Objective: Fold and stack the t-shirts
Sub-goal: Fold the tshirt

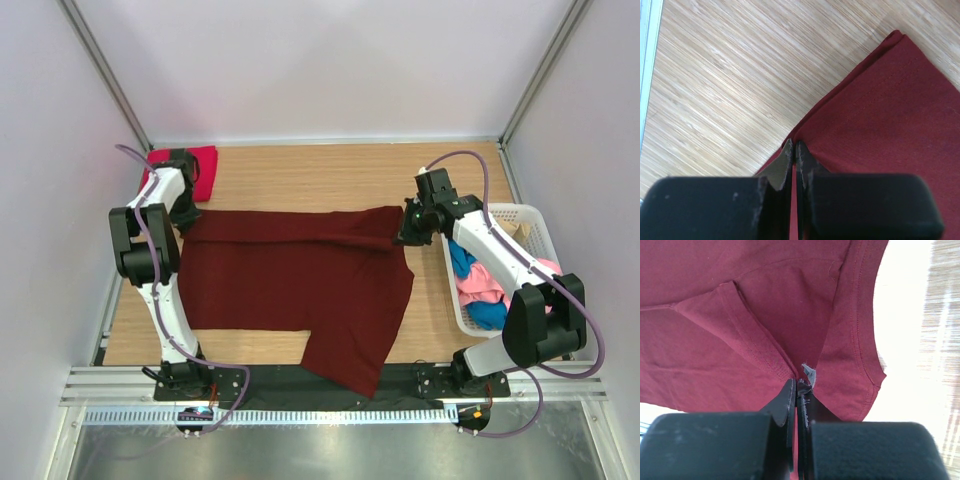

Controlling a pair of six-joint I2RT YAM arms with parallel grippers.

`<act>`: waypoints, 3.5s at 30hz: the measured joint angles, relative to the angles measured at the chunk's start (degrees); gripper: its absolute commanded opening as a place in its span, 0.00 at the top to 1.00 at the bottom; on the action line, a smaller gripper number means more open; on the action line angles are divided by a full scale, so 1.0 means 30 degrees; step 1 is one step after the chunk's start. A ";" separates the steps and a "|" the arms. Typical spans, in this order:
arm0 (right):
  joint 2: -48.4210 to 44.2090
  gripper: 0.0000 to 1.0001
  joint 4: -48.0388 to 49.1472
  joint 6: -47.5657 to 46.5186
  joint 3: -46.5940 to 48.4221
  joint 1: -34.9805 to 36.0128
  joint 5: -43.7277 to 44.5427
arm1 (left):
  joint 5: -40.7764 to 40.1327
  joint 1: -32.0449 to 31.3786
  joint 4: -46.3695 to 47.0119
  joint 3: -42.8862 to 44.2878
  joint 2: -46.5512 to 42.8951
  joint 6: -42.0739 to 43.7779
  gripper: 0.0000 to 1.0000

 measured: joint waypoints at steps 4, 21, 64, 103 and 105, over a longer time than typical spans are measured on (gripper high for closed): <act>0.0000 0.99 0.0000 -0.0168 -0.0124 0.0000 -0.0007 | 0.0007 0.0000 -0.0087 0.0000 0.0000 -0.0226 1.00; 0.1107 0.58 -0.0379 -0.0495 -0.2004 0.0000 -0.1938 | -0.0291 0.0015 -0.1428 0.0015 0.0233 -0.0867 0.33; 1.7507 0.33 -0.3417 -0.4138 1.9300 -0.1209 0.3993 | 0.6011 -0.0015 -0.1239 0.7708 0.5071 -0.3548 0.33; 1.7872 0.93 -0.3286 -0.3395 1.7573 0.2769 -0.0168 | 0.4328 -0.1953 -0.2186 0.2914 -0.1501 -0.1523 0.36; 1.7792 0.94 -0.3351 -0.3351 1.7573 0.2769 -0.0146 | 0.4320 -0.1945 -0.2186 0.2914 -0.1501 -0.1523 0.36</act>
